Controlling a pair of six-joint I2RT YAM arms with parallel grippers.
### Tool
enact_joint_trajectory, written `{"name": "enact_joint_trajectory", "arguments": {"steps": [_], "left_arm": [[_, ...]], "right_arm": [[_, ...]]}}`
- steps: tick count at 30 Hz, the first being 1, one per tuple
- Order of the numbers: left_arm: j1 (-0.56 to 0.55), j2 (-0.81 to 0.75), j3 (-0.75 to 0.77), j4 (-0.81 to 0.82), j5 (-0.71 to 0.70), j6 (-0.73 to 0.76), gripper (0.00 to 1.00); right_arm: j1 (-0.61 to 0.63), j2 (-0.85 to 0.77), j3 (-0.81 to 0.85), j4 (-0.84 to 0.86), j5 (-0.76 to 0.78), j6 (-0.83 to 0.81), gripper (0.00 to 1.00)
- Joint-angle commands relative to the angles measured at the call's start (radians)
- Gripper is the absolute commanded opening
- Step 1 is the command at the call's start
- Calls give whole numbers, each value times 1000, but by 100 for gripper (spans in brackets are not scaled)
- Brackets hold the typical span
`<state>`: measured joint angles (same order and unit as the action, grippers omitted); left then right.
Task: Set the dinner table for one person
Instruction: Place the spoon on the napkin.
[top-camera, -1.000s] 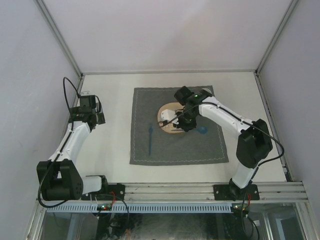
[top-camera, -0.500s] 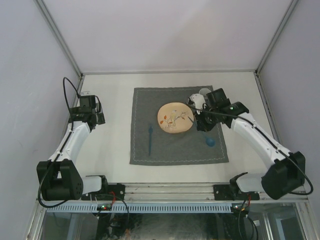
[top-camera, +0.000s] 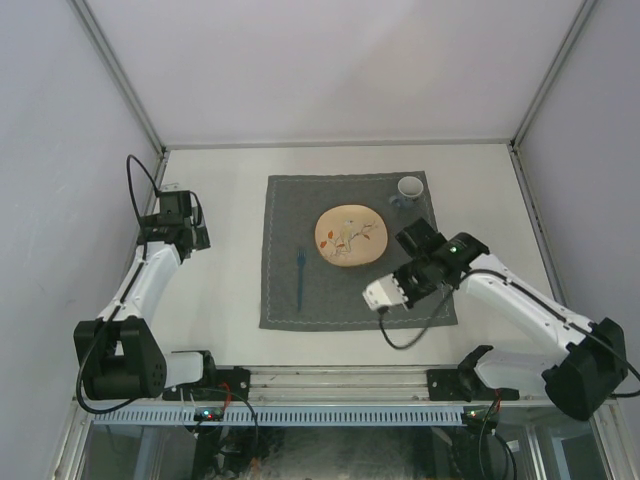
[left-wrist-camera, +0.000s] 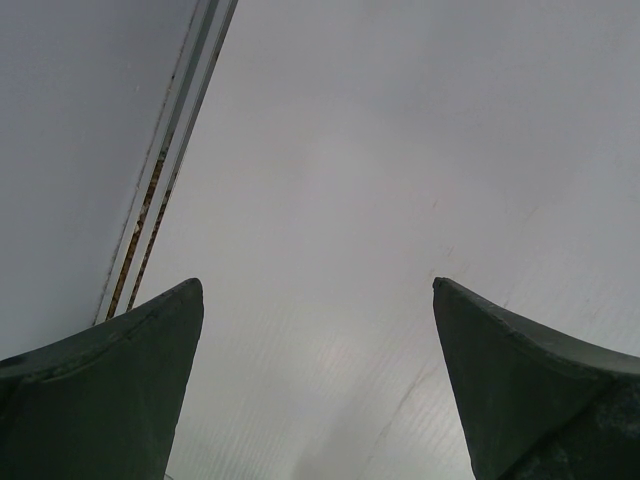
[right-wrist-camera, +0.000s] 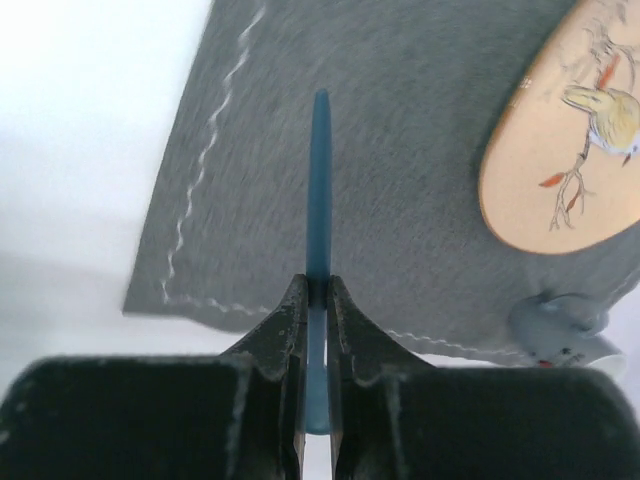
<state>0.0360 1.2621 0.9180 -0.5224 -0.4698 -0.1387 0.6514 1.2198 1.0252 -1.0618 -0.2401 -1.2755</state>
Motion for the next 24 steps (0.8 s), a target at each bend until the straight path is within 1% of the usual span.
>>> {"name": "enact_joint_trajectory", "arguments": {"steps": [1, 3, 6, 7, 11, 17, 21, 24], "left_arm": [[16, 5, 35, 18, -23, -7, 99], [20, -1, 27, 23, -26, -1, 99], [22, -15, 12, 31, -30, 8, 99], [21, -19, 10, 30, -27, 11, 99], [21, -41, 7, 27, -41, 24, 99], [28, -92, 16, 33, -58, 31, 99], [33, -110, 24, 45, -68, 39, 99], [36, -101, 43, 40, -69, 34, 99]], "right_arm": [[-36, -108, -101, -134, 68, -714, 0], [-47, -84, -127, -141, 111, -832, 0], [-55, -29, -130, -158, 160, -952, 0], [-60, -16, -134, -149, 170, -1020, 0], [-64, 51, -143, -99, 219, -1167, 0], [-102, 198, -141, 16, 283, -1315, 0], [-109, 285, -116, 71, 293, -1330, 0], [-92, 331, -74, 71, 312, -1333, 0]]}}
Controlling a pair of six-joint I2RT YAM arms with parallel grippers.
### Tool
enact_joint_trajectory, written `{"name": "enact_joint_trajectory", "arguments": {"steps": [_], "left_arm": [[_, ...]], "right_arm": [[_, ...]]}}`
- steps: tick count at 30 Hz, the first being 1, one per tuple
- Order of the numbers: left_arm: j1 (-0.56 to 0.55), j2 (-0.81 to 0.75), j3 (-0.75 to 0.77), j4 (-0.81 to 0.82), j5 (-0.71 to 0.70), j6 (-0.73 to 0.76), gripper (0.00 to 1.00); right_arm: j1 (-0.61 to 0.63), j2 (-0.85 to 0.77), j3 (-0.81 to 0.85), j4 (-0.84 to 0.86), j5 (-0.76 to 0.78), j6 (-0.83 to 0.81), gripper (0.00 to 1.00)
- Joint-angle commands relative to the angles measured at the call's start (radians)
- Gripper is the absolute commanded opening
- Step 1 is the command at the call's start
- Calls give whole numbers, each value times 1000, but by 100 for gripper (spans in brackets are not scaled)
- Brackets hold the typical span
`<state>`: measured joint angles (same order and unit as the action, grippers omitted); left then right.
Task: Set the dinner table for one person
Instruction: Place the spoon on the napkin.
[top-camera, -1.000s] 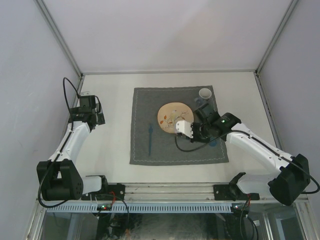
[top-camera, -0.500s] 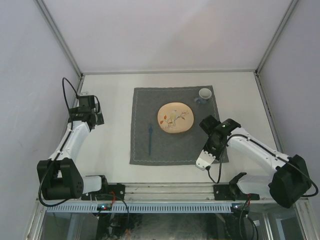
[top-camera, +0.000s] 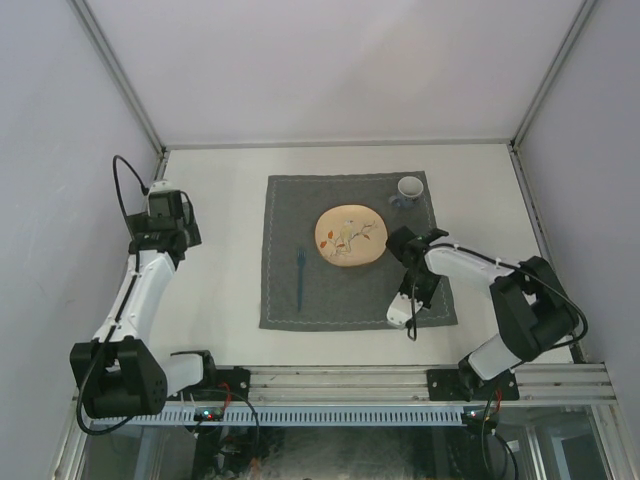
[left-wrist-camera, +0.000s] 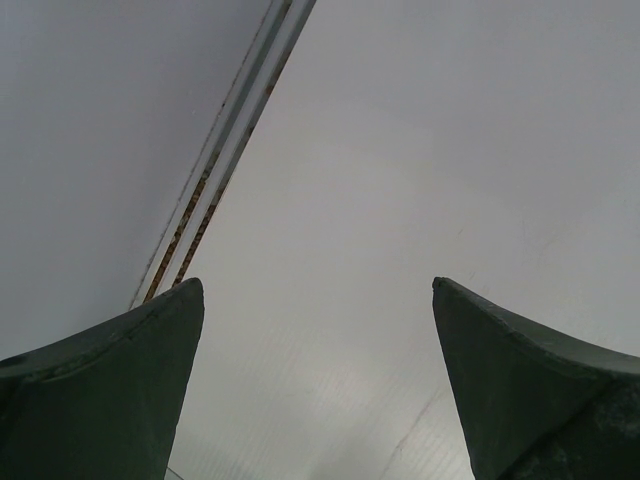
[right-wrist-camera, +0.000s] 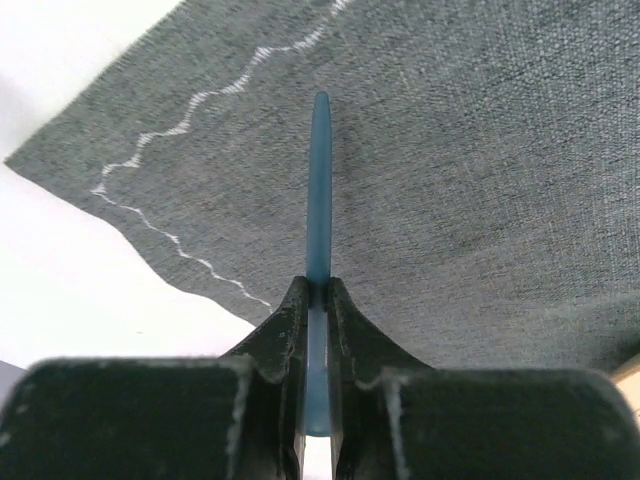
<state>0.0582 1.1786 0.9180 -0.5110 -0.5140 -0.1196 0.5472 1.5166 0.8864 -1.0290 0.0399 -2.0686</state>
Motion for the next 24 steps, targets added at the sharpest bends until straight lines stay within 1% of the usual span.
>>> {"name": "enact_joint_trajectory", "arguments": {"steps": [1, 10, 15, 18, 19, 21, 22, 23, 24], "left_arm": [[15, -13, 48, 26, -23, 12, 99], [27, 0, 43, 34, -33, 3, 99], [43, -7, 35, 35, -33, 14, 99], [50, -11, 34, 36, -32, 20, 99], [52, -10, 35, 36, -32, 23, 99], [54, -9, 40, 36, -32, 24, 99], [55, -7, 40, 35, -31, 22, 100], [57, -6, 41, 35, -30, 21, 100], [57, -4, 41, 36, -29, 22, 100]], "right_arm": [[21, 48, 85, 32, 31, -539, 0], [65, 160, 201, 32, 14, -539, 0], [71, 177, 200, 24, 10, -535, 0], [69, 174, 176, 51, 12, -527, 1], [70, 170, 167, 66, 8, -511, 12], [77, 163, 155, 95, 0, -465, 56], [80, 159, 154, 99, -2, -455, 74], [81, 154, 154, 104, -7, -448, 81], [84, 147, 154, 108, -12, -442, 85]]}}
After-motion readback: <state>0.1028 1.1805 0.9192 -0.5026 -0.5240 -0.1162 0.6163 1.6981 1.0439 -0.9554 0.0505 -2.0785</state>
